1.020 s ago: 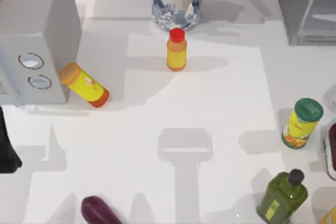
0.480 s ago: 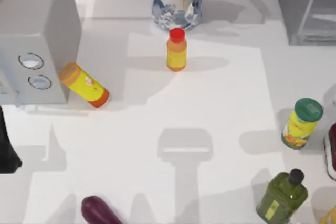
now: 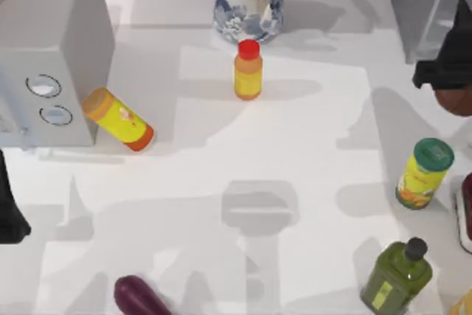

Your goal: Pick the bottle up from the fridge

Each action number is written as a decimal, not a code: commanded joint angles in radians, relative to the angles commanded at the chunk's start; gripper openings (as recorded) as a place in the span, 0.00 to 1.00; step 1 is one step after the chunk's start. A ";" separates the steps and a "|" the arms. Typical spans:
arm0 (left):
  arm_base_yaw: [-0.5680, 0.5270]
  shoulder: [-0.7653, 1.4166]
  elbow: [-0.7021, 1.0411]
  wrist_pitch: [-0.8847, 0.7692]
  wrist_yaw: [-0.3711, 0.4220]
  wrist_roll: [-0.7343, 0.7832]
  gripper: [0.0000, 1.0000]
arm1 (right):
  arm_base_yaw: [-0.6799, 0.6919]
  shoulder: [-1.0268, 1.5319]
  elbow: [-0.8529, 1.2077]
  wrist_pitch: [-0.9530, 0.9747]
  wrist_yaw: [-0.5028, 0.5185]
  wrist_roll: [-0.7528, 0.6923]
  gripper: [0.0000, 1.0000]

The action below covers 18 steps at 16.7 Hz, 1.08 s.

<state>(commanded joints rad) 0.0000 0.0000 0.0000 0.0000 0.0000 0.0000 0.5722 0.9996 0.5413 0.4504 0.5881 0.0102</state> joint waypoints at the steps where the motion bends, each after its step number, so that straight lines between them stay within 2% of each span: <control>1: 0.000 0.000 0.000 0.000 0.000 0.000 1.00 | 0.060 0.114 0.050 0.040 0.061 0.005 0.00; 6: 0.000 0.000 0.000 0.000 0.000 0.000 1.00 | 0.338 0.636 0.292 0.239 0.342 0.026 0.00; 10: 0.000 0.000 0.000 0.000 0.000 0.000 1.00 | 0.511 0.936 0.462 0.383 0.519 0.032 0.00; 14: 0.000 0.000 0.000 0.000 0.000 0.000 1.00 | 0.613 1.096 0.572 0.477 0.623 0.031 0.00; 18: 0.000 0.000 0.000 0.000 0.000 0.000 1.00 | 0.630 1.119 0.591 0.493 0.639 0.030 0.00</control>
<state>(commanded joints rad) 0.0000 0.0000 0.0000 0.0000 0.0000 0.0000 1.2019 2.1183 1.1320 0.9436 1.2272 0.0399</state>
